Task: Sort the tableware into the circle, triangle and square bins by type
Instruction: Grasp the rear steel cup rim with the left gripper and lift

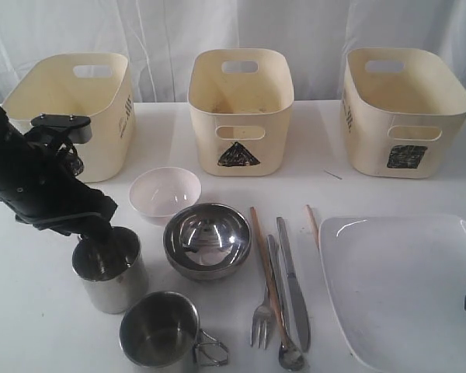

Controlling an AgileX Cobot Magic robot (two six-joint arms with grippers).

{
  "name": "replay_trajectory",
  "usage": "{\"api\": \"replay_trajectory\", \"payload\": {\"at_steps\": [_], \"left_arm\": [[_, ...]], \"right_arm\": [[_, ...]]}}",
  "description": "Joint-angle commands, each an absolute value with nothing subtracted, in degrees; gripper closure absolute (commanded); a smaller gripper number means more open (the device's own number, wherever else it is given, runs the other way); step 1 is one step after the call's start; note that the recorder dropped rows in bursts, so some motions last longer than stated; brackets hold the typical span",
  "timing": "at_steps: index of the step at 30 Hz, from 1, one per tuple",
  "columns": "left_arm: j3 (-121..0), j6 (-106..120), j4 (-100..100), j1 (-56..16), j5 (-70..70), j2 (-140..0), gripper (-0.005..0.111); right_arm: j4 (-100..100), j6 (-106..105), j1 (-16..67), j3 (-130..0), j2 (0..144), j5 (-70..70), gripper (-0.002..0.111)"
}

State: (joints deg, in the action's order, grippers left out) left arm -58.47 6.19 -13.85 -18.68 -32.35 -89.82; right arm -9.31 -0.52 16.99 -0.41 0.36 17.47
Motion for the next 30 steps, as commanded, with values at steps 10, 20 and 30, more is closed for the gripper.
{"api": "replay_trajectory", "payload": {"at_steps": [10,20,30], "left_arm": [[-58.74,6.17,-12.80,-19.11,-39.97,-89.60,0.046],[-58.61,6.17,-11.93,-19.11,-39.22,-92.15,0.046],[-58.61,6.17,-11.93,-19.11,-36.72,-97.52,0.050]], "right_arm": [[-9.44,-0.39,16.57,0.00,0.00,16.66,0.108],[-9.44,-0.39,16.57,0.00,0.00,16.66,0.108],[-9.44,-0.39,16.57,0.00,0.00,16.66,0.108]]}}
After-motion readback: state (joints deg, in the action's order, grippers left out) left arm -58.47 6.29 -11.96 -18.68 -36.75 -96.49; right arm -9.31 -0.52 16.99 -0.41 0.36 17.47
